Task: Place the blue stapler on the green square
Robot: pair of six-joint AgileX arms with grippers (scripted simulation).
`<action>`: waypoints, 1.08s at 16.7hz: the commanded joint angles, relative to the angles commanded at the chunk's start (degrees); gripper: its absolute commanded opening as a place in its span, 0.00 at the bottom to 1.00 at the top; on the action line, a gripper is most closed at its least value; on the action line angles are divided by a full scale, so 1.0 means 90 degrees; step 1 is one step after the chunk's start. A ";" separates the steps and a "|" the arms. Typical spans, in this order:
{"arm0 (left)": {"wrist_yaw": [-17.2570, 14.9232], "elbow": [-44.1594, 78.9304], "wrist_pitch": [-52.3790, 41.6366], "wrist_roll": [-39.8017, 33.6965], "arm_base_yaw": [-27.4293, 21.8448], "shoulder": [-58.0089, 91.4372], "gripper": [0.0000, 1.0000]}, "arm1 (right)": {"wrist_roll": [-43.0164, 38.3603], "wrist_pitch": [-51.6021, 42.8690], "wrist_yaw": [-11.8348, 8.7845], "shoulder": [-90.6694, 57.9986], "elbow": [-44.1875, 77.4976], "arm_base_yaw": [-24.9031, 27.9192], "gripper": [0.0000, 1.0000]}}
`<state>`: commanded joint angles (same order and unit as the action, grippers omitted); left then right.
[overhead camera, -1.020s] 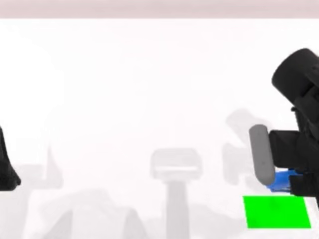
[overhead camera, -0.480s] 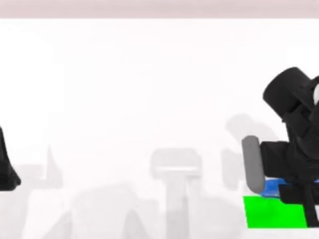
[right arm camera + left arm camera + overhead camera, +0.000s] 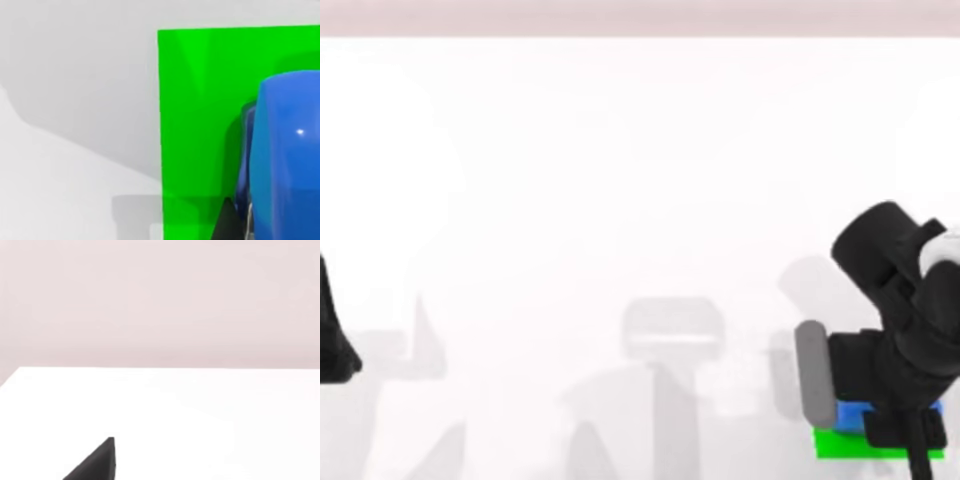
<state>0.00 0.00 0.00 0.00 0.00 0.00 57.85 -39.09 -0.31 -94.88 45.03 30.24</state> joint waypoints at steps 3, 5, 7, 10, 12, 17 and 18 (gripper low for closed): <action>0.0000 0.0000 0.0000 0.0000 0.0000 0.0000 1.00 | 0.0000 0.0000 0.0000 0.0000 0.0000 0.0000 0.00; 0.0000 0.0000 0.0000 0.0000 0.0000 0.0000 1.00 | 0.0000 0.0000 0.0000 0.0000 0.0000 0.0000 0.15; 0.0000 0.0000 0.0000 0.0000 0.0000 0.0000 1.00 | 0.0000 0.0000 0.0000 0.0000 0.0000 0.0000 0.30; 0.0000 0.0000 0.0000 0.0000 0.0000 0.0000 1.00 | 0.0000 0.0000 0.0000 0.0000 0.0000 0.0000 0.53; 0.0000 0.0000 0.0000 0.0000 0.0000 0.0000 1.00 | 0.0000 0.0000 0.0000 0.0000 0.0000 0.0000 0.68; 0.0000 0.0000 0.0000 0.0000 0.0000 0.0000 1.00 | 0.0000 0.0000 0.0000 0.0000 0.0000 0.0000 1.00; 0.0000 0.0000 0.0000 0.0000 0.0000 0.0000 1.00 | 0.0000 0.0000 0.0000 0.0000 0.0000 0.0000 1.00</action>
<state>0.00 0.00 0.00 0.00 0.00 0.00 57.85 -39.09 -0.31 -94.88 45.03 30.24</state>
